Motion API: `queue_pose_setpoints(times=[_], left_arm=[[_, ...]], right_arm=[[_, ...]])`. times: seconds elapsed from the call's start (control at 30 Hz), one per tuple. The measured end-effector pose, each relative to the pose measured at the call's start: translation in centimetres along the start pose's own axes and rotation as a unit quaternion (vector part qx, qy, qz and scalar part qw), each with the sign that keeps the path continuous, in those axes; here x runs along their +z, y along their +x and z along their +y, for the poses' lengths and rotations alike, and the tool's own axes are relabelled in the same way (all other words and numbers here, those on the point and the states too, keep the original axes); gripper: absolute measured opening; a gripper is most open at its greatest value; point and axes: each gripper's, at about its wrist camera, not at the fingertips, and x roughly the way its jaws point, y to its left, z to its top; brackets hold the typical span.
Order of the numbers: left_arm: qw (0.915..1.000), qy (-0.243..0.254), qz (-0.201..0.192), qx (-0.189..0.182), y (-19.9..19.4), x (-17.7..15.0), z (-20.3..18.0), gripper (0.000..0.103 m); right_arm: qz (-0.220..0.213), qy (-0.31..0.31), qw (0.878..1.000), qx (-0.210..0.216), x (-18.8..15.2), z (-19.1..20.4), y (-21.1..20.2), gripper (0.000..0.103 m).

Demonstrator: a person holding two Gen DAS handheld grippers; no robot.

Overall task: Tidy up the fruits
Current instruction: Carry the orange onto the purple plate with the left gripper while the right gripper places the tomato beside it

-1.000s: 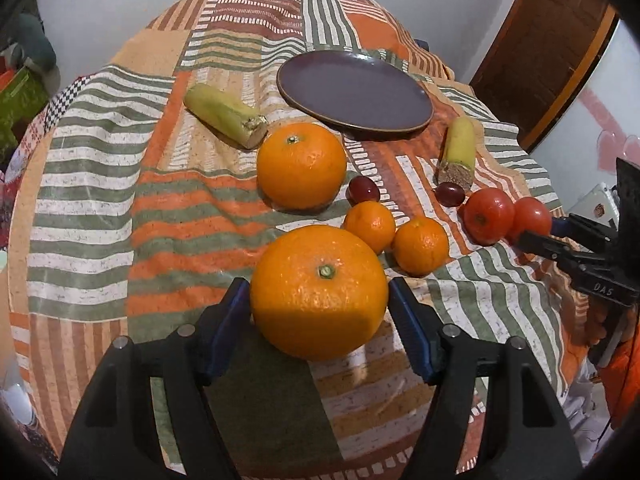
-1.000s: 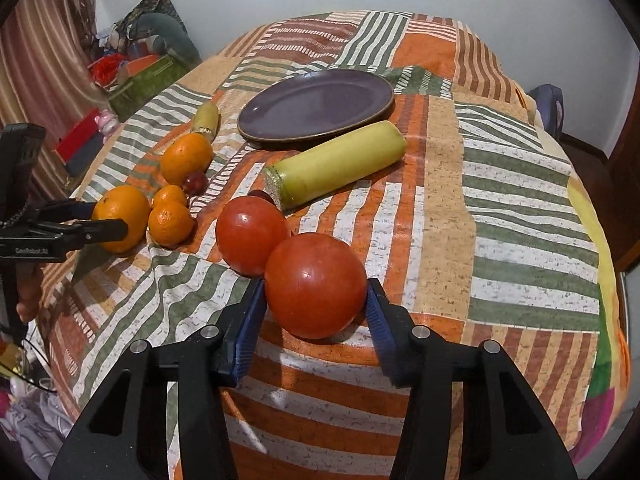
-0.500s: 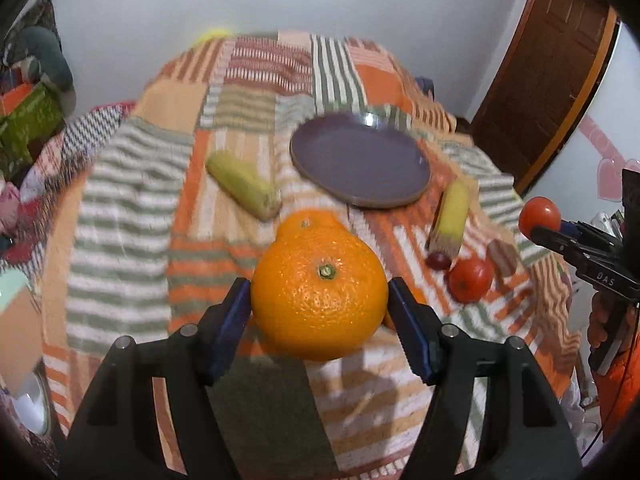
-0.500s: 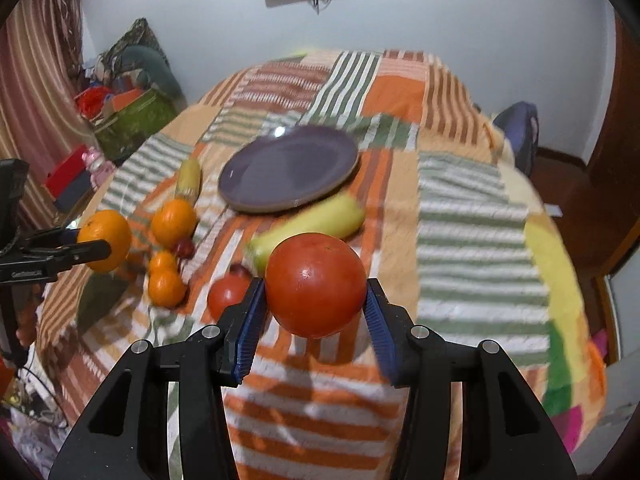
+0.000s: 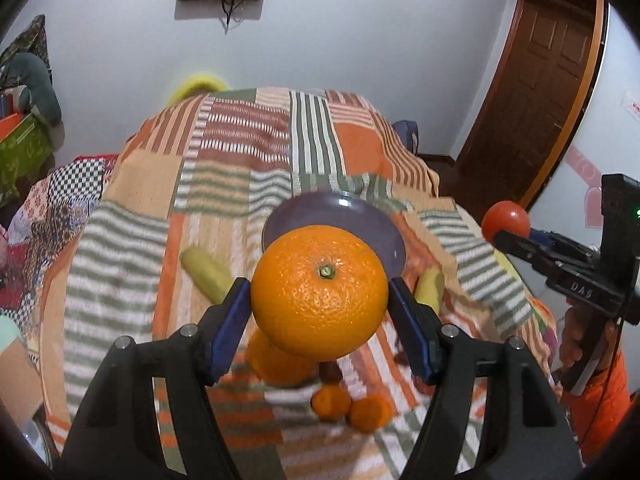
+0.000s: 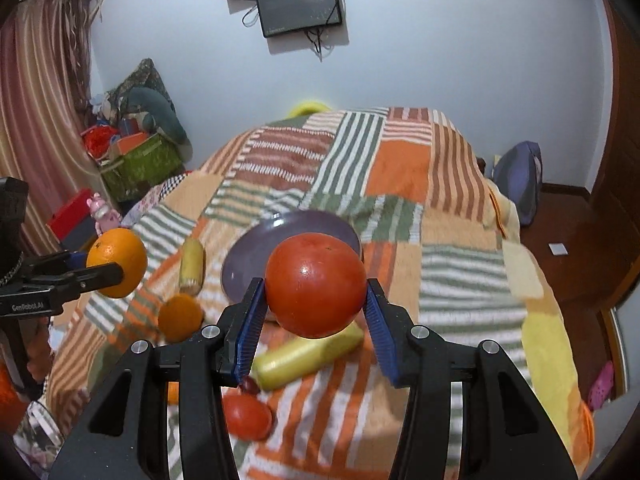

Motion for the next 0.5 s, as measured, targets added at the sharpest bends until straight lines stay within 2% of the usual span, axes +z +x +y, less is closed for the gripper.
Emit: queue_pose_setpoints(times=[0.17,0.5], left_arm=[[1.0,-0.005,-0.003,-0.002,2.2,1.7,0.5,0.069],[0.9995,-0.002,0.029,0.01,8.6,3.9,1.5,0.068]], right_arm=[[0.001,-0.001,1.0,0.007,1.1,0.2,2.5,0.046],[0.035,-0.034,0.999,0.013,3.3,0.4,9.0,0.046]])
